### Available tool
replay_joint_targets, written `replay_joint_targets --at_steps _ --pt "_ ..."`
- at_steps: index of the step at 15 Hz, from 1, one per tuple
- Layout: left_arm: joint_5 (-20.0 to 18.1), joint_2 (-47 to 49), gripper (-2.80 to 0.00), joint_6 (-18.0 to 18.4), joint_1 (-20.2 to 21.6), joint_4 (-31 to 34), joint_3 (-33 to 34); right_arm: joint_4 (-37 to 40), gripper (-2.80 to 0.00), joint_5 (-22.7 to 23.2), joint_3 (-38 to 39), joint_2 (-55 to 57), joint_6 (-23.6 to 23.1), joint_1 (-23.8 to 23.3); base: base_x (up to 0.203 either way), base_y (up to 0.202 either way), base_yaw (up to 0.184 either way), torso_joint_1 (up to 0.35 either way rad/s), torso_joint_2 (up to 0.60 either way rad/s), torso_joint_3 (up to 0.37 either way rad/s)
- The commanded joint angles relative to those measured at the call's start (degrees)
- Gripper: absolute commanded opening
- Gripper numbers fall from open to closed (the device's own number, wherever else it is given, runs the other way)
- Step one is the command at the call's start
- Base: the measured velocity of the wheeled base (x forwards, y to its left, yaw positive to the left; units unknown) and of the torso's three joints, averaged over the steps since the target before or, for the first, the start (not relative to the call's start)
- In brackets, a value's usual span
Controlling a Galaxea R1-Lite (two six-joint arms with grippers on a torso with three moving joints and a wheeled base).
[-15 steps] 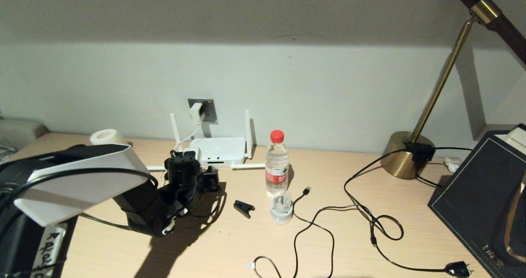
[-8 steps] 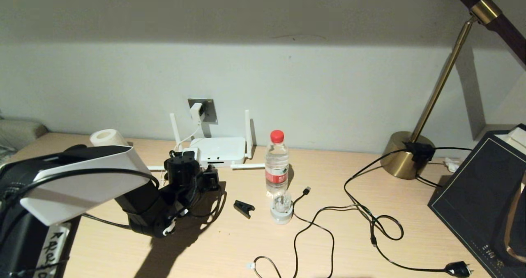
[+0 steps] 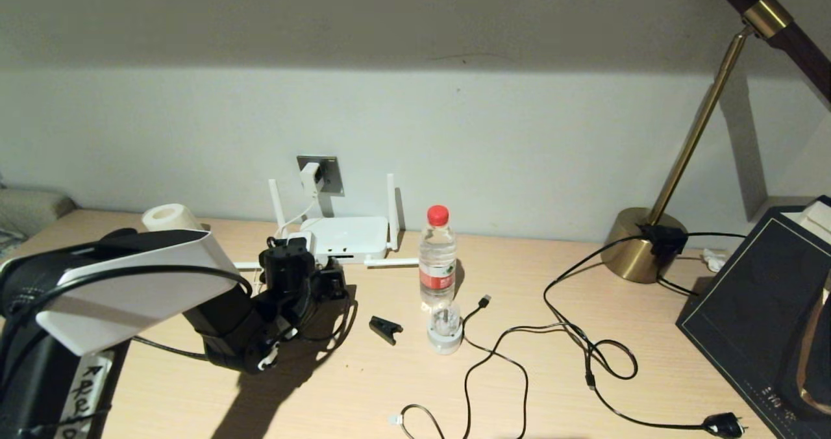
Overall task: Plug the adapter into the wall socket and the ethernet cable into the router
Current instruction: Align cable and router interface
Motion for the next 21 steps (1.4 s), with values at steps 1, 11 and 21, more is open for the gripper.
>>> replay_joint_targets --at_steps 1,11,21 --pt "0.1 0.6 -2.80 -0.1 0.0 -0.4 -0.2 0.0 -2.80 0.0 1.9 0.1 -0.1 0.0 0.000 0.000 0.000 0.000 0.00 0.000" --pt "0.0 1.0 -2.80 -0.5 0.7 -0.4 -0.7 -0.1 -2.80 0.0 1.9 0.1 -0.1 0.0 0.000 0.000 0.000 0.000 0.00 0.000" --pt "0.0 1.3 -2.80 -0.5 0.7 -0.4 -1.3 -0.1 -2.80 0.0 2.0 0.1 -0.1 0.0 0.000 0.000 0.000 0.000 0.00 0.000"
